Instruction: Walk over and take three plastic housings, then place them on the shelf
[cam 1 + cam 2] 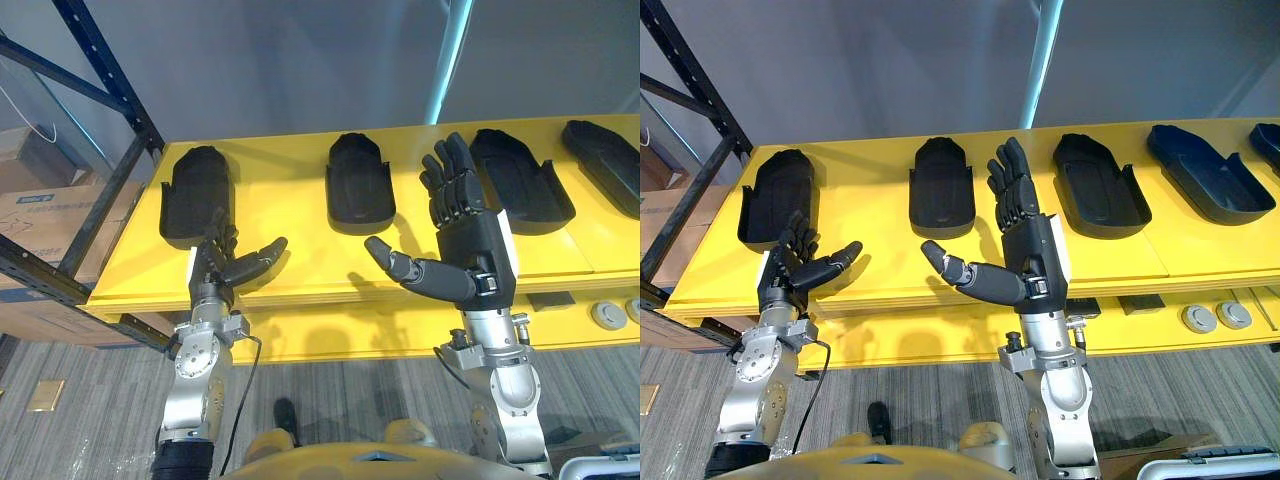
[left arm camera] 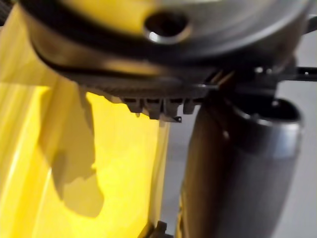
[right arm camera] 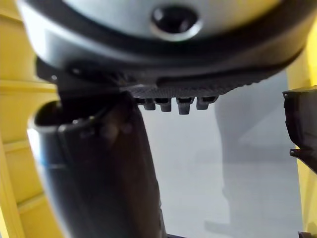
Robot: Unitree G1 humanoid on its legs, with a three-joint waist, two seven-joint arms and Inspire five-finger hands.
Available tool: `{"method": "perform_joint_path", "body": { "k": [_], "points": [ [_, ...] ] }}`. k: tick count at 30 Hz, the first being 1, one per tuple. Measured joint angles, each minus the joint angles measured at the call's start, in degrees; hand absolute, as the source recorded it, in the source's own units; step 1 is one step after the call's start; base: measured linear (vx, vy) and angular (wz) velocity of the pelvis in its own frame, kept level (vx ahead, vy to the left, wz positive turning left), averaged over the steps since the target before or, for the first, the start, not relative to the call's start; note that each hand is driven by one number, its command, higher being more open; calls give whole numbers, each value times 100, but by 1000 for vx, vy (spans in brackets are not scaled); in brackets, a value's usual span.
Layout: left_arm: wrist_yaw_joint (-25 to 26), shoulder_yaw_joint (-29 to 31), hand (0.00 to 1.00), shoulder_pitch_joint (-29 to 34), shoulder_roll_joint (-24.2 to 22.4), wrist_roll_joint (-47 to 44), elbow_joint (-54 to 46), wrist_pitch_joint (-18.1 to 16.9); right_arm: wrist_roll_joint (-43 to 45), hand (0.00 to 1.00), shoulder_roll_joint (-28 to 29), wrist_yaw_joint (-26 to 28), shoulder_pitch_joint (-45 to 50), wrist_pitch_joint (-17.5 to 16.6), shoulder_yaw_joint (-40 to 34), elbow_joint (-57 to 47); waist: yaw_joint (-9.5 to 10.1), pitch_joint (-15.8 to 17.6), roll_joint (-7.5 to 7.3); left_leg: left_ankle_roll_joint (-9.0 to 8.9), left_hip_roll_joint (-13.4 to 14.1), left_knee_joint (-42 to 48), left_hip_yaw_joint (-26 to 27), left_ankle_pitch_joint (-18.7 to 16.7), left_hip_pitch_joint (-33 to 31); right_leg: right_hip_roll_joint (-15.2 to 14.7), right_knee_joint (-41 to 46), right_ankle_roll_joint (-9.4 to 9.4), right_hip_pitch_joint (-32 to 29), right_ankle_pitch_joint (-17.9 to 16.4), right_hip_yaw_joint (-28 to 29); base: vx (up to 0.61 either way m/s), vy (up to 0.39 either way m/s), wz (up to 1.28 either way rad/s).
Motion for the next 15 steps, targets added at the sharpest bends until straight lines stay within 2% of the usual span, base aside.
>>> {"method": "perform_joint_path", "body": {
  "k": [7,15],
  "points": [
    [402,8,100,-36,-59,-1,153,-17,4,100,0,31,20,-5,68,154,-3,-110,16,0,-2,-1,18,-1,13,-2,3,1,0,0,23,0,0,0],
    [592,16,100,-65,-59,2,214,-47,11,100,0,153,24,-5,96,161,-10,-114,20,0,-2,-1,34,-1,30,-4,12,1,1,1,40,0,0,0]
  ]
}}
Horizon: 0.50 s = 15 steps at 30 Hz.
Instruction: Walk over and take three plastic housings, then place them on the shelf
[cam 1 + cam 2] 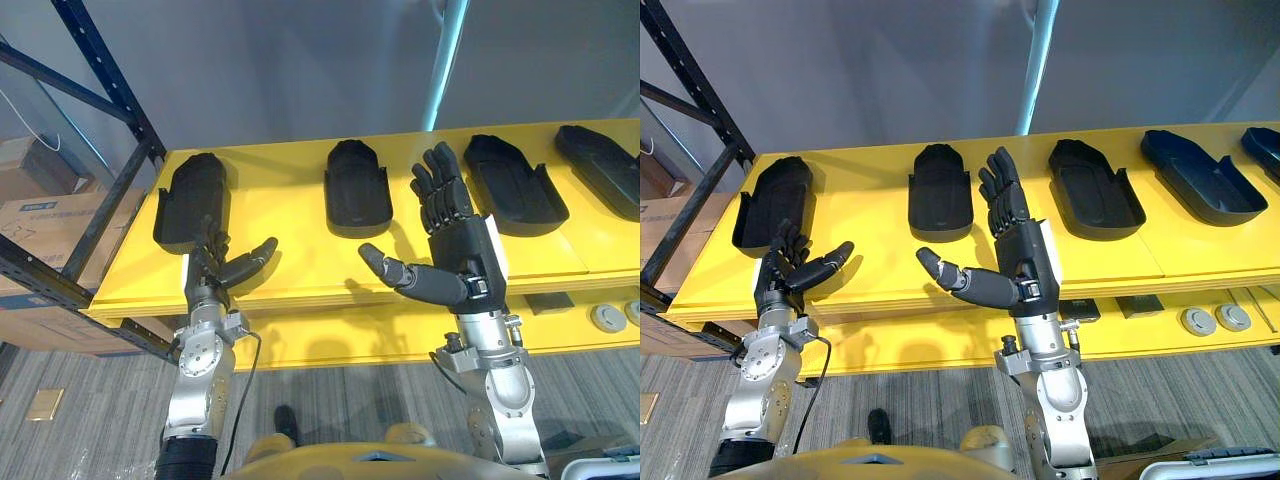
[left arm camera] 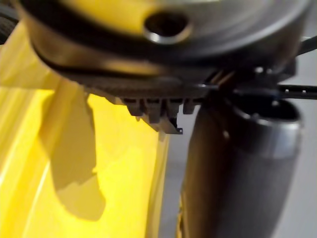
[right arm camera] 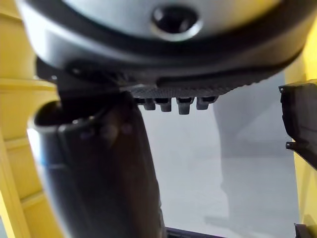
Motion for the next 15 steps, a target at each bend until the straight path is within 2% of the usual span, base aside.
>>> {"method": "perform_joint_path", "body": {
  "k": [15],
  "points": [
    [224,89,100,-26,-3,-2,94,-18,31,100,-3,83,9,0,6,19,-8,-9,14,-1,0,0,-1,0,23,-2,19,1,1,0,18,0,0,0]
  ]
}}
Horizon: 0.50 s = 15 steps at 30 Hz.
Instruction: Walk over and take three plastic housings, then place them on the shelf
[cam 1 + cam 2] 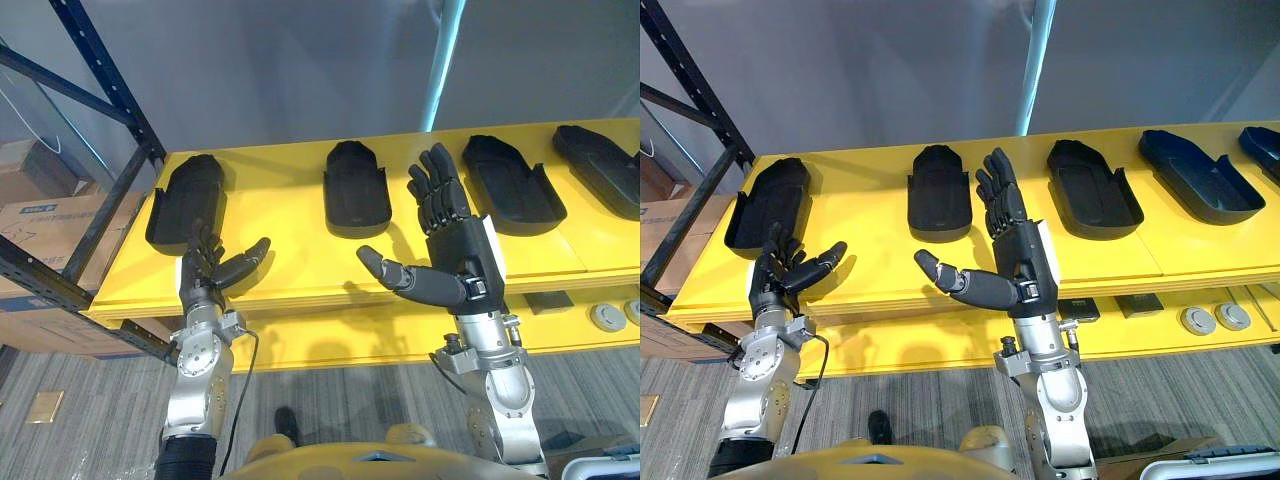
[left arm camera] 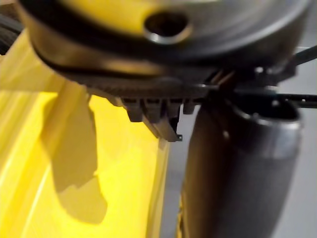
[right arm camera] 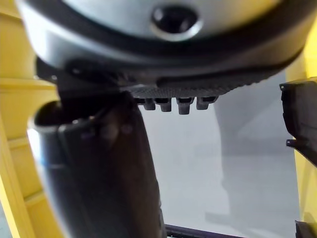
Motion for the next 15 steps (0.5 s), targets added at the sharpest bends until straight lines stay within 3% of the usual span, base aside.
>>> {"method": "perform_joint_path", "body": {
  "k": [15],
  "points": [
    [-79,173,100,1,-123,-3,6,-108,-21,100,-1,35,9,0,5,168,-2,-34,53,0,0,0,5,0,5,-1,1,-1,-1,0,4,0,0,0]
  ]
}}
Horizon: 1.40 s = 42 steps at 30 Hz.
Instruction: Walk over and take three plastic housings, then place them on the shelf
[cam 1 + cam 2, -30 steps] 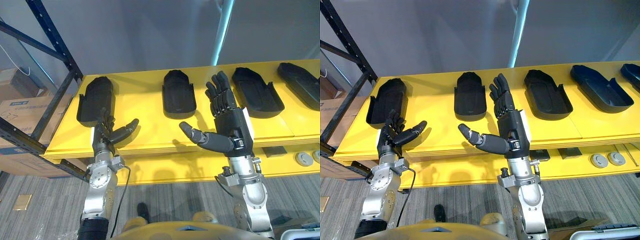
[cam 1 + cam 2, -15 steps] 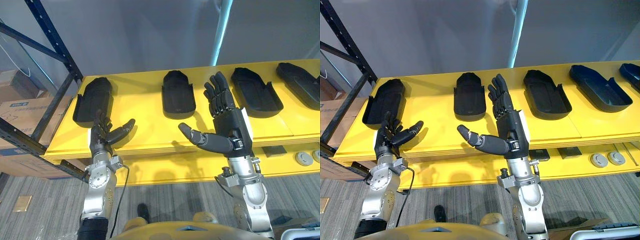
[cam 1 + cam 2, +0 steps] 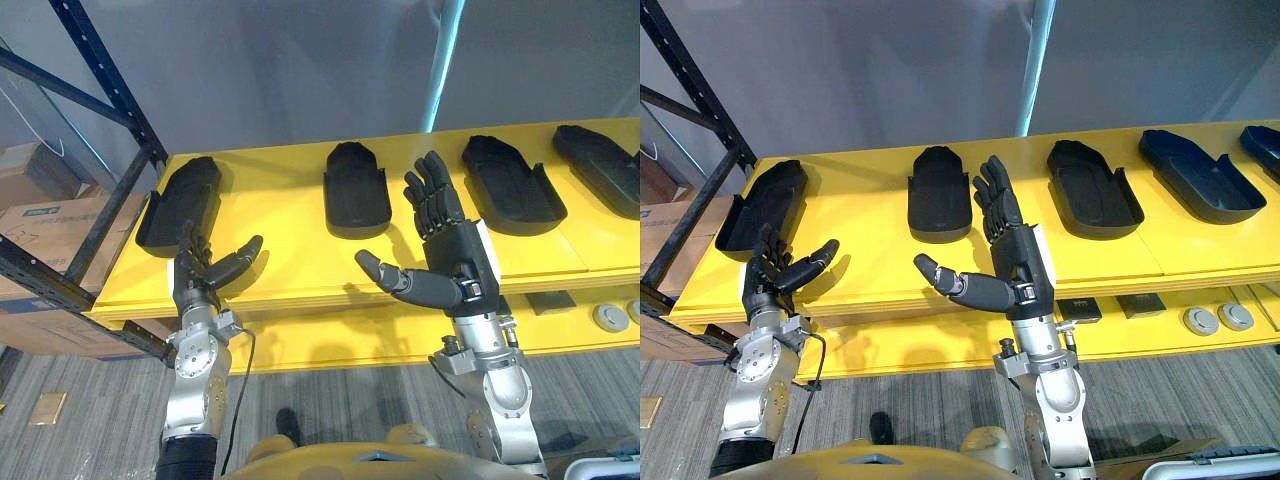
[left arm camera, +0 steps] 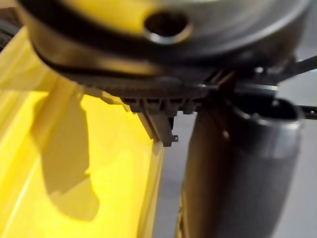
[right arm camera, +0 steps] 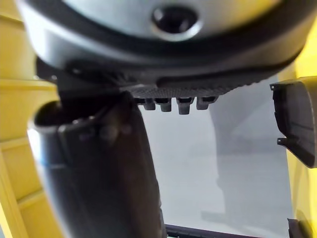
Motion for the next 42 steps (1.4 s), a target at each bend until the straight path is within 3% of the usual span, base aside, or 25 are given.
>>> {"method": "perform_joint_path", "body": {
  "k": [4,8,14,17,22,25,27,31,33,35,38,42],
  "points": [
    [-477,-9,100,1,0,-31,-4,-294,-52,100,6,-48,0,0,-2,0,-2,-7,8,-1,1,0,30,-2,1,1,-16,-3,0,5,10,0,0,-1],
    [-1432,-90,100,33,2,-251,-257,-748,-329,100,33,-336,0,-32,-21,-1,15,-10,6,-9,8,0,125,-26,50,2,-52,1,-1,33,93,2,0,-13],
    [-3244,-460,100,369,40,-1052,-1754,-1248,-947,100,124,-1016,31,-149,-472,-67,-80,-21,7,-24,60,-2,392,-95,97,30,-333,-13,2,210,320,11,-5,-22],
    [-4255,-445,100,711,215,-1624,-2227,-1507,-1199,100,142,-1462,311,-147,-1140,-284,-136,-37,32,-58,129,-2,476,-120,106,94,-423,-53,-2,254,389,18,-33,-13],
    [-5813,-525,100,1009,502,-2466,-2363,-1454,-1512,100,150,-2412,530,-105,-2085,-354,-179,-46,47,-96,207,-2,578,-146,111,162,-542,-92,-15,311,474,17,-33,-11],
    [-6369,-644,100,1008,689,-2683,-2363,-1271,-2079,100,150,-3040,602,278,-2529,-325,-244,-43,34,-131,230,-3,710,-178,152,179,-556,-96,-56,330,591,11,-21,-19],
    [-6532,-787,100,1007,848,-2670,-2359,-1080,-2004,100,175,-3215,681,395,-2732,-291,-315,-41,20,-148,253,-4,825,-209,195,195,-575,-104,-78,344,692,15,-15,-30],
    [-7026,-1256,100,911,1169,-2524,-2112,-560,-1529,100,280,-3288,803,452,-3242,-161,-518,-102,4,-155,290,-4,1066,-238,264,219,-639,-104,-138,395,894,27,-14,-32],
    [-7241,-1576,100,787,1346,-2468,-1864,-219,-1447,100,279,-3182,802,649,-3351,69,-597,-173,0,-157,304,-5,1205,-261,345,231,-646,-89,-136,405,1019,26,-9,-37],
    [-7309,-1980,100,455,1521,-2002,-1573,265,-1370,100,278,-2902,825,1196,-3342,479,-639,-210,-12,-176,327,-6,1352,-294,446,250,-641,-58,-139,430,1148,17,-12,-32],
    [-7247,-2383,100,291,1575,-1537,-1155,728,-1392,100,278,-2608,874,1890,-3047,1054,-660,-242,14,-238,377,-7,1491,-365,500,271,-625,-92,-186,423,1162,-14,-19,-25],
    [-6899,-2795,100,302,1517,-1307,-337,1144,-1432,100,279,-2550,867,2337,-2625,1820,-642,-294,86,-248,418,-7,1539,-362,501,272,-598,-107,-226,435,1065,1,-29,-6]
  ]
}}
